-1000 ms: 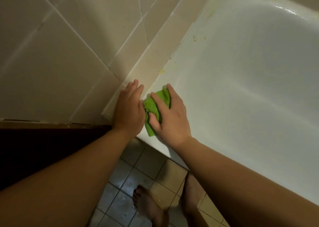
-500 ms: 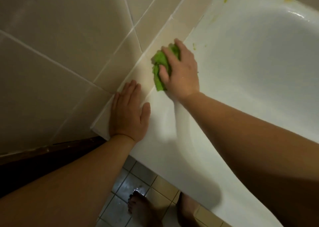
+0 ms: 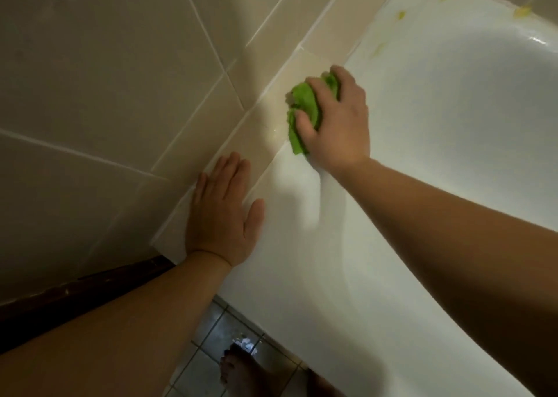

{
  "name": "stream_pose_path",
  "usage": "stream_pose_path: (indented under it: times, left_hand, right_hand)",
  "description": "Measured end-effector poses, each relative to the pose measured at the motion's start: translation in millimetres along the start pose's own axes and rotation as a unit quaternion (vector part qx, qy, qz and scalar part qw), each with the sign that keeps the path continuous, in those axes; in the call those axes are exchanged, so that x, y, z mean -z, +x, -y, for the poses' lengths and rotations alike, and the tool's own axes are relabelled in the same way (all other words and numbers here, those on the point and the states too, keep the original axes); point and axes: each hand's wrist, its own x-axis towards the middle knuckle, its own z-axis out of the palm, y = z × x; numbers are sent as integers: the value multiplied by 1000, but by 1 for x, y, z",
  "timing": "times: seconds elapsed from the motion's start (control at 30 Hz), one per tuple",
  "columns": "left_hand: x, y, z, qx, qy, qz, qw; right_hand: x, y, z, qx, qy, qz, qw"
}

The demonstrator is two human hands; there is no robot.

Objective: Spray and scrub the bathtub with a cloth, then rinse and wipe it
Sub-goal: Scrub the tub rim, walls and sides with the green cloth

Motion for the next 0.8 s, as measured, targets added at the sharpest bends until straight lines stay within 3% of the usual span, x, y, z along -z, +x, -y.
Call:
stream_pose_path:
  times: [0.2, 0.4, 0.47, 0.57, 0.63, 0.8]
  left_hand:
    - [-3, 11, -3, -15, 10, -4, 1000]
    - [-2, 16, -6, -13, 6, 1, 1000]
    - [-3, 20, -7, -20, 10, -3, 1000]
    - [-5, 25, -8, -23, 16, -9, 1000]
    - [-5, 26, -9, -23, 13, -8, 1000]
    - [-5, 28, -11, -17, 4, -3, 1000]
  right_hand:
    - [0, -39, -1, 227, 17, 115, 967]
    - [5, 17, -15, 17, 17, -3, 1000]
    - [0, 1, -5, 45, 13, 6, 999]
    - [-2, -32, -2, 190, 33, 92, 977]
    - [4, -27, -14, 231, 24, 104, 967]
    - [19, 24, -28, 37, 22, 7, 999]
